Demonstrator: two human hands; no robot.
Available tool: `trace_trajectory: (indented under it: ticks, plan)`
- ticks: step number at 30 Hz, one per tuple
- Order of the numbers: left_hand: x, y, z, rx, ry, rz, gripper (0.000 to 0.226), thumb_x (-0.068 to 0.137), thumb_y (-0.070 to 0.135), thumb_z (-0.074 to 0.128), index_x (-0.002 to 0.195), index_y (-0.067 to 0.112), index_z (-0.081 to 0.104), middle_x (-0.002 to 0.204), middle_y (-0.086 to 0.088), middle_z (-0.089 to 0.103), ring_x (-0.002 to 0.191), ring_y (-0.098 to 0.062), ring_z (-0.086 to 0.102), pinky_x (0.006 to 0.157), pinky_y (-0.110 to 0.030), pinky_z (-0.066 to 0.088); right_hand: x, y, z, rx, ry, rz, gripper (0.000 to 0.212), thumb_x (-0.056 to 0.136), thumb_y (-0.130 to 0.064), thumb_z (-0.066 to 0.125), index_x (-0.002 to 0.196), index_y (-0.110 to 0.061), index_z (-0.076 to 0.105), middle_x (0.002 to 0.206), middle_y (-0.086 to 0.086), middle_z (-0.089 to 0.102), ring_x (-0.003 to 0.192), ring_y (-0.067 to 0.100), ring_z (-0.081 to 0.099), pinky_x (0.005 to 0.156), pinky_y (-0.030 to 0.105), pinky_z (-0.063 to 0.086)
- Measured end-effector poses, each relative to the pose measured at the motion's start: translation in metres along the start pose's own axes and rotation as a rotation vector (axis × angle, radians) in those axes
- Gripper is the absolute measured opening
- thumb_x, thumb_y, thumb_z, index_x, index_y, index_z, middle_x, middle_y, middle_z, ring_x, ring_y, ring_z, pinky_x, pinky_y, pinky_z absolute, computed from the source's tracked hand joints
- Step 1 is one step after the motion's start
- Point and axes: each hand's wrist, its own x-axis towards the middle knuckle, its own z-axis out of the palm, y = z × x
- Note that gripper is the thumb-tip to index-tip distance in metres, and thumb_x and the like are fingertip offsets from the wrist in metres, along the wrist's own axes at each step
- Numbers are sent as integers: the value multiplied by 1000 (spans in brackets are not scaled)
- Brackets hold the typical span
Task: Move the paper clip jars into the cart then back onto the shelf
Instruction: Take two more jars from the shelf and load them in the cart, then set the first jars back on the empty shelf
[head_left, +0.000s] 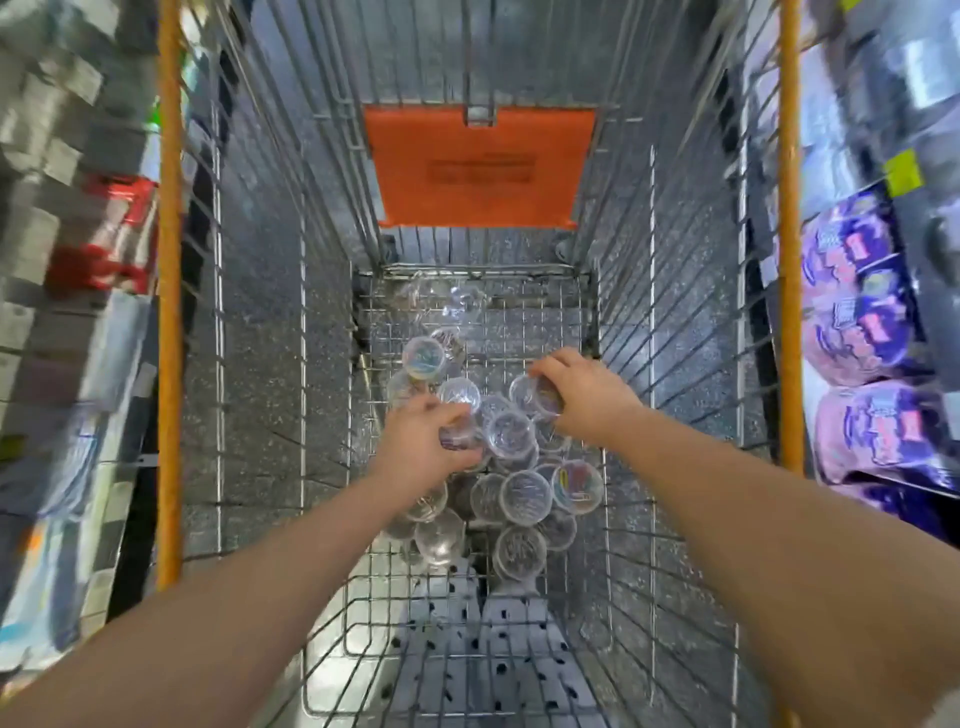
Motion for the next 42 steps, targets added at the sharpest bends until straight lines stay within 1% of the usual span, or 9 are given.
trace_trajectory:
  ticks: [5, 13, 17, 20, 23, 27, 31, 36, 42]
  plan:
    - [-22, 27, -48, -4, 16, 89, 63, 73, 42, 74, 131, 32, 50, 133, 3, 36, 116, -17, 48, 99, -28, 40, -29, -24, -59, -17, 48, -70, 52, 82, -13, 60, 131, -22, 42, 122, 3, 43, 101, 24, 53, 73, 30, 43]
    - [-80, 86, -134, 25, 121, 245, 63, 74, 35, 75, 131, 27, 50, 125, 4, 34, 95, -7, 47, 78, -6, 26, -99, -72, -163, -104, 92, -241, 60, 80, -23, 65, 135, -25, 39, 124, 0, 44, 110, 19, 49, 85, 29, 42]
    - [-120, 116, -169, 19, 279, 304, 60, 72, 32, 78, 127, 25, 54, 117, 4, 37, 107, -12, 47, 89, -11, 29, -144, -90, -205, -131, 190, -352, 74, 78, -36, 69, 142, -24, 33, 137, -3, 42, 124, 15, 42, 98, 26, 36]
    - [-159, 142, -187, 6, 425, 332, 58, 73, 35, 77, 127, 31, 54, 110, 9, 35, 99, -4, 39, 77, -7, 24, -177, -100, -231, -107, 248, -440, 77, 77, -37, 69, 142, -24, 31, 142, -6, 41, 125, 12, 42, 96, 23, 35]
    - [-202, 162, -197, -11, 536, 308, 60, 72, 42, 75, 127, 33, 53, 114, 7, 41, 102, -6, 44, 81, -11, 28, -210, -109, -248, -103, 278, -487, 78, 78, -40, 69, 143, -24, 27, 141, -5, 42, 113, 11, 49, 82, 20, 36]
    - [-266, 173, -200, 18, 653, 265, 62, 72, 43, 76, 128, 28, 54, 117, 5, 46, 102, -2, 43, 75, 1, 25, -256, -123, -257, -68, 307, -560, 76, 74, -46, 70, 136, -26, 30, 128, -4, 50, 105, 15, 53, 87, 32, 48]
    - [-332, 171, -203, -7, 783, 189, 69, 67, 51, 76, 127, 29, 52, 124, 6, 45, 113, -9, 46, 84, -14, 29, -300, -157, -258, -18, 322, -694, 70, 73, -40, 73, 130, -28, 34, 121, -9, 51, 102, 11, 54, 85, 29, 49]
    - [-426, 150, -217, -5, 983, 130, 58, 67, 49, 76, 116, 33, 50, 109, 19, 47, 96, -5, 45, 64, -4, 31, -346, -235, -260, 29, 309, -873, 64, 74, -35, 75, 125, -27, 37, 119, -11, 48, 97, 5, 54, 71, 12, 42]
    - [-541, 80, -241, -65, 1158, 5, 44, 69, 45, 76, 103, 42, 48, 99, 24, 51, 90, -4, 50, 62, -13, 34, -398, -365, -231, 130, 267, -1072, 55, 73, -34, 77, 116, -29, 43, 117, -9, 54, 103, 13, 55, 84, 28, 45]
